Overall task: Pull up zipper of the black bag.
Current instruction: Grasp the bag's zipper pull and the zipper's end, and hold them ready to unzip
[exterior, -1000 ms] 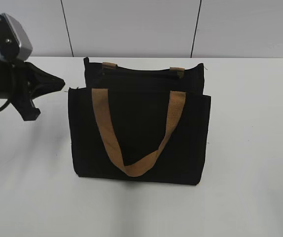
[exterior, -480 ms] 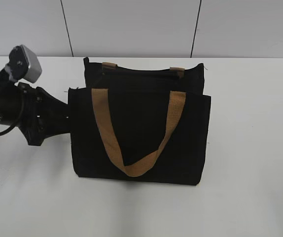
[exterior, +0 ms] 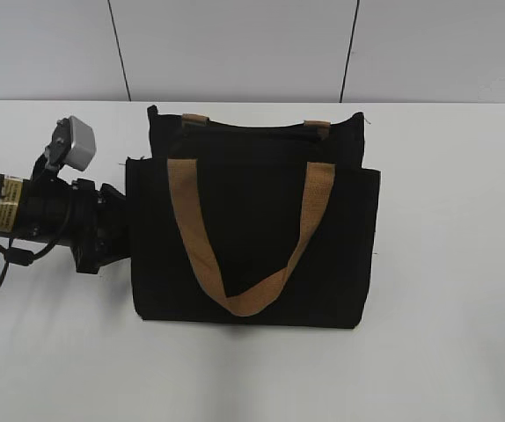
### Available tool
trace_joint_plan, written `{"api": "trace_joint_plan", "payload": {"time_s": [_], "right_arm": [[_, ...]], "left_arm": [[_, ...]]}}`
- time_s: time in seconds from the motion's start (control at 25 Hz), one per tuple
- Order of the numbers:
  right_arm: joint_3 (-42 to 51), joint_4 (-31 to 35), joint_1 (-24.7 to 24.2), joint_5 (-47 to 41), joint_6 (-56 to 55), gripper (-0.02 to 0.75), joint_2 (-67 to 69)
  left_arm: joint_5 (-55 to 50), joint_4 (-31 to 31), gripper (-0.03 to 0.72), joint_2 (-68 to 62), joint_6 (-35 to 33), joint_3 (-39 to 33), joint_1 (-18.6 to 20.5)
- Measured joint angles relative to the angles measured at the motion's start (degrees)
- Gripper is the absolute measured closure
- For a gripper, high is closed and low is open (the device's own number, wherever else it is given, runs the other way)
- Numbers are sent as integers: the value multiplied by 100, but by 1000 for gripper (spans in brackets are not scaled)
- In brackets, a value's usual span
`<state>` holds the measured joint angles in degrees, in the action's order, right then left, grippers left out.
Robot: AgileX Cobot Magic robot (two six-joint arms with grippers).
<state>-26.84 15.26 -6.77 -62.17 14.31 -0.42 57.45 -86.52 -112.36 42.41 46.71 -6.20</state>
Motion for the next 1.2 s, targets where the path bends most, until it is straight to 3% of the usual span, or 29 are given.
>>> {"api": "trace_joint_plan", "payload": {"time_s": [0.16, 0.24, 0.32, 0.44, 0.88, 1.2], "right_arm": [[0, 0, 0, 0, 0, 181, 0], [0, 0, 0, 0, 0, 181, 0], [0, 0, 0, 0, 0, 181, 0], [0, 0, 0, 0, 0, 181, 0], [0, 0, 0, 0, 0, 181, 0], [0, 0, 0, 0, 0, 181, 0]], "left_arm": [[227, 213, 346, -191, -364, 153, 0], [422, 247, 441, -289, -412, 258, 0], [558, 274, 606, -348, -431, 348, -6], [603, 372, 692, -355, -432, 383, -6], [-40, 192, 701, 256, -432, 383, 331], [-177, 96, 701, 279, -432, 383, 360]]}}
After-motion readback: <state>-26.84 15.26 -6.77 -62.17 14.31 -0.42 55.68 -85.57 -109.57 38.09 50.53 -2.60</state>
